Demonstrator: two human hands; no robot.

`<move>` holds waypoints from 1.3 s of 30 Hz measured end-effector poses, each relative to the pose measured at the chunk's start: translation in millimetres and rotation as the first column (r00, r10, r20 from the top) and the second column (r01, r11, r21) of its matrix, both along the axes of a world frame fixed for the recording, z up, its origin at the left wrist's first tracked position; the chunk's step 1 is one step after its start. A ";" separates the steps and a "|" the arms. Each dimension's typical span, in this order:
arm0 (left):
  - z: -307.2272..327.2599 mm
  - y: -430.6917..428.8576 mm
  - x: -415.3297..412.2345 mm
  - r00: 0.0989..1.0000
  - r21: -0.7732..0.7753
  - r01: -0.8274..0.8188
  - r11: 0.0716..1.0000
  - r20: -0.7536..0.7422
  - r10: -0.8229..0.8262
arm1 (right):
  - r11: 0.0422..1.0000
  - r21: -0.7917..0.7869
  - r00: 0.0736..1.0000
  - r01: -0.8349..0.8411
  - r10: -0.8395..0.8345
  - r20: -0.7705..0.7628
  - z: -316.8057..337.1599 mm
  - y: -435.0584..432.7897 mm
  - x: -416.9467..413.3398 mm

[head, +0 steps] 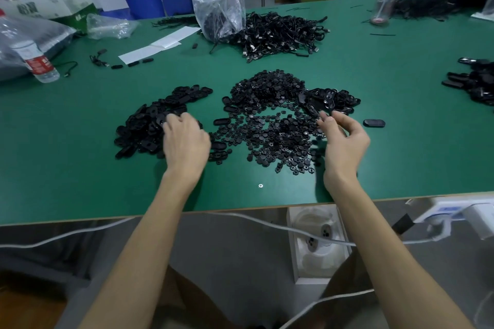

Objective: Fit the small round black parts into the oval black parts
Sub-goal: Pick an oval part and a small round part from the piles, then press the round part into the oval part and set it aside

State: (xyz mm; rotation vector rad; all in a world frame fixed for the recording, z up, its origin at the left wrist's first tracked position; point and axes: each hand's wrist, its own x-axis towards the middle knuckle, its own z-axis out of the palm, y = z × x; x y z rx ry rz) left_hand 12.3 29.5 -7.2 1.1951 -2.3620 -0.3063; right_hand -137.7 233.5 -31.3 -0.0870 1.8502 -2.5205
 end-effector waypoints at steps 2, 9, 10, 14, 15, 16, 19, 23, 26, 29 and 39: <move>3.4 -10.0 13.9 0.983 -0.040 -0.069 0.997 0.168 0.074 | 0.998 0.057 1.000 -0.010 0.010 0.001 -1.8 -1.2 -0.4; -3.1 -16.6 23.3 0.969 0.021 -0.031 0.999 0.244 0.025 | 0.965 0.246 0.991 -0.086 0.108 -0.075 -2.4 -1.3 0.5; -3.5 -17.3 23.6 0.971 0.014 -0.029 0.999 0.237 0.025 | 0.949 0.300 0.985 -0.097 0.134 -0.107 -1.3 -1.0 1.6; -7.1 -27.9 25.9 0.983 0.029 0.003 1.000 0.186 -0.008 | 0.753 0.648 0.872 -0.117 0.390 -0.296 0.9 -5.8 9.7; -8.1 -31.1 27.0 0.986 0.045 0.009 0.999 0.164 -0.017 | 0.667 0.737 0.823 -0.113 0.478 -0.306 1.4 -8.8 11.9; -8.5 -33.6 28.2 0.989 0.060 0.011 0.998 0.144 -0.019 | 0.569 0.815 0.778 -0.112 0.560 -0.284 1.2 -11.7 13.5; -8.6 -37.4 31.5 0.997 0.099 0.020 0.995 0.072 -0.027 | 0.403 0.911 0.703 -0.089 0.673 -0.229 -3.5 -17.1 14.5; -7.0 -36.4 35.9 1.000 0.100 0.000 0.995 -0.005 0.000 | 0.500 0.863 0.720 -0.075 0.626 -0.300 -7.8 -16.5 12.0; -7.8 -33.9 37.5 0.999 0.037 -0.021 0.999 -0.033 0.022 | 0.526 0.847 0.746 -0.079 0.595 -0.300 -7.2 -17.4 11.7; -9.3 -29.5 34.8 0.997 -0.029 -0.014 0.999 -0.071 0.012 | 0.632 0.773 0.782 -0.056 0.508 -0.359 -4.0 -16.0 12.9; 1.6 35.9 -18.2 0.663 0.506 0.671 0.542 -0.737 -0.131 | 0.758 0.649 0.884 -0.064 0.345 -0.315 2.8 -11.0 14.6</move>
